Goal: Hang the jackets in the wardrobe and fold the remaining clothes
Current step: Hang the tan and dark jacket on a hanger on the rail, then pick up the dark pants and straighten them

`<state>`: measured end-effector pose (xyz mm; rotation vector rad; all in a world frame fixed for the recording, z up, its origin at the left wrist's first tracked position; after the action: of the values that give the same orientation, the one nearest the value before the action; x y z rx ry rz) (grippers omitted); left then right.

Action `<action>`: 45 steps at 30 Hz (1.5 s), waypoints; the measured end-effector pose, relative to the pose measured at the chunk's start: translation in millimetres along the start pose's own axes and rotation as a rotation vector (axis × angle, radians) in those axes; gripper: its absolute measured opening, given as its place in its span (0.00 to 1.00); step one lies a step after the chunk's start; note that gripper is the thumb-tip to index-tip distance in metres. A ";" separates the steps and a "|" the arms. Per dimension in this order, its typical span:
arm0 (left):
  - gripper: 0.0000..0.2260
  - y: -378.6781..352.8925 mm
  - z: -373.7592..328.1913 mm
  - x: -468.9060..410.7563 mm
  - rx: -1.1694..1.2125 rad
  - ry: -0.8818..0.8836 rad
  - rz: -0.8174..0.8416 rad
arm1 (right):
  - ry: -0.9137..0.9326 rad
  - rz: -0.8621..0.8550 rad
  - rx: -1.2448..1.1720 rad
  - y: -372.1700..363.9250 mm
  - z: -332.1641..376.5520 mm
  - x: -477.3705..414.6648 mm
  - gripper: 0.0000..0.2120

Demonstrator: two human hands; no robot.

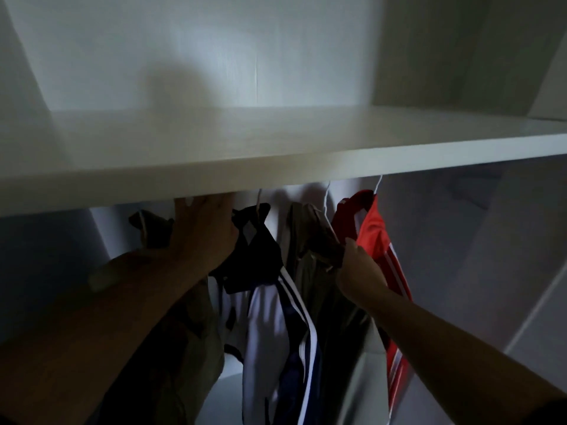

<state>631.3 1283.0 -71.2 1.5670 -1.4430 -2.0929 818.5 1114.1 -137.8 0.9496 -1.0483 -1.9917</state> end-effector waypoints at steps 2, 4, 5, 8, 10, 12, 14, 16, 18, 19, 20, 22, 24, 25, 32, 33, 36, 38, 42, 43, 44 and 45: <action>0.33 1.9 -22.7 13.4 0.057 0.021 0.071 | 0.051 -0.023 -0.064 2.3 -0.6 7.0 0.14; 0.33 -0.5 -39.1 33.0 0.101 0.029 0.144 | 0.084 -0.014 -0.116 3.9 2.5 9.6 0.15; 0.32 -0.9 -45.5 44.1 0.109 0.030 0.186 | 0.098 0.002 -0.132 5.3 4.2 11.3 0.17; 0.31 3.2 -58.6 74.5 0.184 0.050 0.306 | 0.077 -0.009 -0.178 10.9 6.0 28.3 0.24; 0.30 14.1 -68.5 93.6 0.284 0.031 0.372 | 0.051 -0.040 -0.189 20.8 7.8 58.0 0.26; 0.28 29.3 -78.8 114.9 0.468 0.010 0.409 | 0.022 -0.054 -0.235 31.4 8.0 100.8 0.25; 0.25 46.9 -90.0 139.2 0.670 -0.005 0.436 | -0.038 -0.069 -0.309 43.6 7.4 154.6 0.25; 0.20 67.7 -106.1 171.6 0.839 -0.029 0.469 | -0.125 -0.103 -0.370 58.0 5.4 216.8 0.23; 0.16 92.0 -127.1 210.2 0.949 -0.055 0.532 | -0.218 -0.162 -0.443 73.6 5.6 283.8 0.20; 0.15 104.5 -139.7 230.8 0.990 -0.078 0.564 | -0.273 -0.207 -0.476 81.4 5.5 317.5 0.19; 0.15 117.3 -153.2 253.0 1.023 -0.118 0.599 | -0.337 -0.259 -0.507 89.4 4.8 352.0 0.19; 0.14 144.6 -182.2 298.5 1.077 -0.236 0.685 | -0.462 -0.360 -0.532 105.4 2.5 419.7 0.19; 0.12 174.9 -214.4 345.2 1.116 -0.357 0.799 | -0.574 -0.453 -0.538 123.3 -1.5 487.4 0.18; 0.12 190.7 -231.6 369.0 1.128 -0.408 0.858 | -0.618 -0.507 -0.546 133.5 -3.2 520.2 0.18; 0.11 327.5 -360.6 554.7 1.235 -0.733 1.141 | -0.831 -0.863 -0.517 219.2 -7.8 754.5 0.18; 0.11 348.4 -377.5 581.4 1.258 -0.780 1.183 | -0.868 -0.909 -0.491 231.6 -8.1 789.5 0.18; 0.12 409.1 -426.8 651.2 1.293 -0.945 1.261 | -0.980 -1.069 -0.414 267.3 -8.3 886.0 0.16; 0.10 446.9 -460.3 690.4 1.310 -1.055 1.278 | -1.046 -1.182 -0.379 286.1 -9.9 942.4 0.15; 0.09 510.6 -526.6 760.1 1.337 -1.252 1.346 | -1.141 -1.399 -0.332 317.5 -23.0 1032.7 0.12; 0.09 523.2 -543.8 777.3 1.335 -1.290 1.371 | -1.158 -1.441 -0.322 324.8 -28.6 1051.7 0.12; 0.09 535.4 -561.7 795.5 1.333 -1.326 1.390 | -1.176 -1.476 -0.310 331.9 -35.2 1070.8 0.12; 0.09 546.4 -580.1 813.9 1.332 -1.361 1.408 | -1.195 -1.509 -0.298 338.4 -43.1 1090.2 0.12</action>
<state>523.9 154.9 -186.4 -1.3564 -2.9696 -0.8426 388.4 56.4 -170.8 0.1461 -0.3188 -4.0754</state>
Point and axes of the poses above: each hand's wrist, its own x-axis away from the middle knuckle, its own y-axis out of the back of the hand, z = x × y, the point moved 1 cm from there along -x, towards the middle knuckle, and after that the axes turned 15 degrees about y, right-handed, at the moved point
